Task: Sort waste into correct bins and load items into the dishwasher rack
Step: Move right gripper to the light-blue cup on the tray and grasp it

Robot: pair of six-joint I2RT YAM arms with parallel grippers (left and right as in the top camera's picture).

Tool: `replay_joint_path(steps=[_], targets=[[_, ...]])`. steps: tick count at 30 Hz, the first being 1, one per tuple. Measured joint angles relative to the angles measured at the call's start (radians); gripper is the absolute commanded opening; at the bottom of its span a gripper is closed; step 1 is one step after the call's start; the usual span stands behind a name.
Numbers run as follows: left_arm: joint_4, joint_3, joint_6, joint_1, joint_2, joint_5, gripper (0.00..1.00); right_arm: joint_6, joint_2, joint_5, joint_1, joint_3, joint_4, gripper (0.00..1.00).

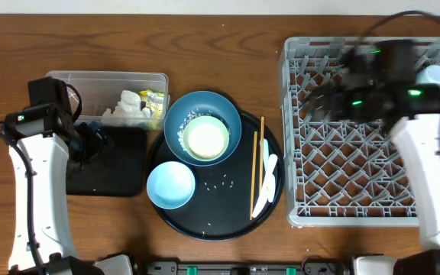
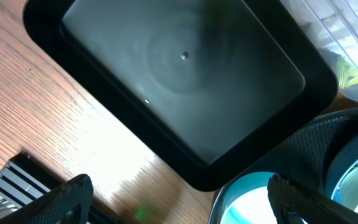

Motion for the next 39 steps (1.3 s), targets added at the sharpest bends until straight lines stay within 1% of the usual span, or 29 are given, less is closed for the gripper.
replay_joint_path(steps=[4,8,10,13,16,17,19,20,25,30,37,39], targets=[[0.0,0.0,0.0,0.0,0.0,0.0,0.91,0.069,0.019,0.014,0.167,-0.005,-0.01,0.99],[0.0,0.0,0.0,0.0,0.0,0.0,0.91,0.158,0.026,0.092,0.334,-0.033,0.006,0.99],[0.0,0.0,0.0,0.0,0.0,0.0,0.91,0.208,0.026,0.123,0.422,-0.058,0.039,0.99],[0.0,0.0,0.0,0.0,0.0,0.0,0.91,0.275,0.028,0.147,0.515,-0.098,0.094,0.99],[0.0,0.0,0.0,0.0,0.0,0.0,0.91,0.343,0.028,0.157,0.589,-0.146,0.146,0.99],[0.0,0.0,0.0,0.0,0.0,0.0,0.91,0.366,0.028,0.161,0.613,-0.166,0.165,0.97],[0.0,0.0,0.0,0.0,0.0,0.0,0.91,0.4,0.03,0.167,0.646,-0.195,0.193,0.9],[0.0,0.0,0.0,0.0,0.0,0.0,0.91,0.415,0.032,0.169,0.665,-0.21,0.208,0.89],[0.0,0.0,0.0,0.0,0.0,0.0,0.91,0.463,0.079,0.172,0.744,-0.224,0.271,0.9],[0.0,0.0,0.0,0.0,0.0,0.0,0.91,0.501,0.177,0.173,0.795,-0.224,0.322,0.9],[0.0,0.0,0.0,0.0,0.0,0.0,0.91,0.542,0.271,0.18,0.83,-0.225,0.424,0.8],[0.0,0.0,0.0,0.0,0.0,0.0,0.91,0.557,0.29,0.184,0.837,-0.225,0.45,0.75]])
